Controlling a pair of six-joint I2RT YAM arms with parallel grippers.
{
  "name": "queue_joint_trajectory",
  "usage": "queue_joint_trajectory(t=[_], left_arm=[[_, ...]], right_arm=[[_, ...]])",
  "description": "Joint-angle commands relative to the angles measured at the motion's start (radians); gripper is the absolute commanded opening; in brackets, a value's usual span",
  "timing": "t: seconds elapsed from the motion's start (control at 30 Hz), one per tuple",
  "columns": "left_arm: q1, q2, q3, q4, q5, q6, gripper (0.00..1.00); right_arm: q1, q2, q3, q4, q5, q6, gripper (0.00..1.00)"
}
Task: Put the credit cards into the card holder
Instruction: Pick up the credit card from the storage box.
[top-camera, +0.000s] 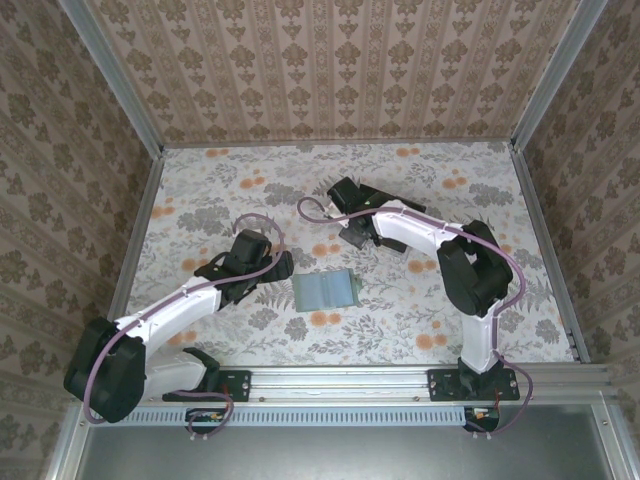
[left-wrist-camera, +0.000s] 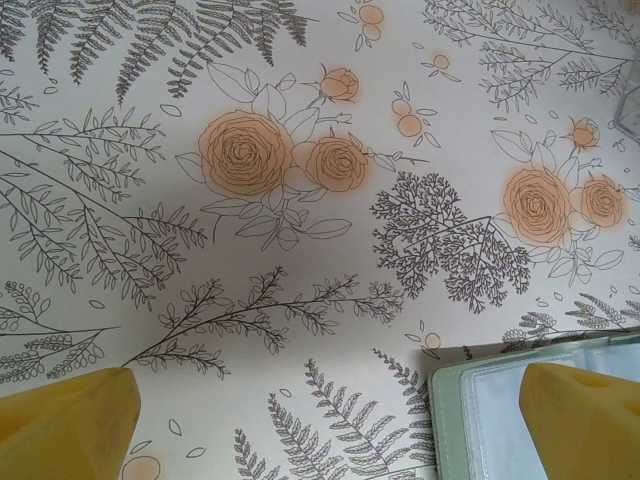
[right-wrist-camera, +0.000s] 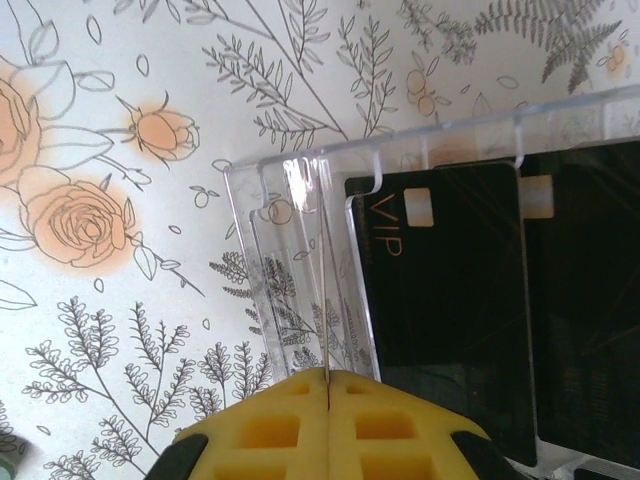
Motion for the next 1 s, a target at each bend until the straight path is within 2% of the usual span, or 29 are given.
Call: queue_joint_trajectory(t=[0.0, 0.3, 0.5, 0.7, 0.97], left_arm=[[0.005, -0.010, -0.011, 0.004, 0.010, 0.000, 1.00], [0.005, -0.001, -0.010, 0.012, 0.014, -0.002, 1.00], [0.006, -0.001, -0.007, 0.007, 0.016, 0.000, 1.00], [0.006, -0.011, -0.003, -0.022, 0.021, 0.018, 1.00], [-0.001, -0.015, 0.013, -0.093, 0.050, 0.046, 1.00]], right_arm=[[0.012, -0.048, 0.036, -0.028, 0.026, -0.023, 0.05], [0.048, -0.111, 0.055, -0.026, 0.053, -0.028, 0.00], [0.085, -0.200, 0.062, -0.037, 0.031, 0.056, 0.00], [0.112, -0.334, -0.005, -0.023, -0.116, 0.286, 0.00], [0.111, -0.599, -0.322, 0.226, -0.388, 0.703, 0.00]])
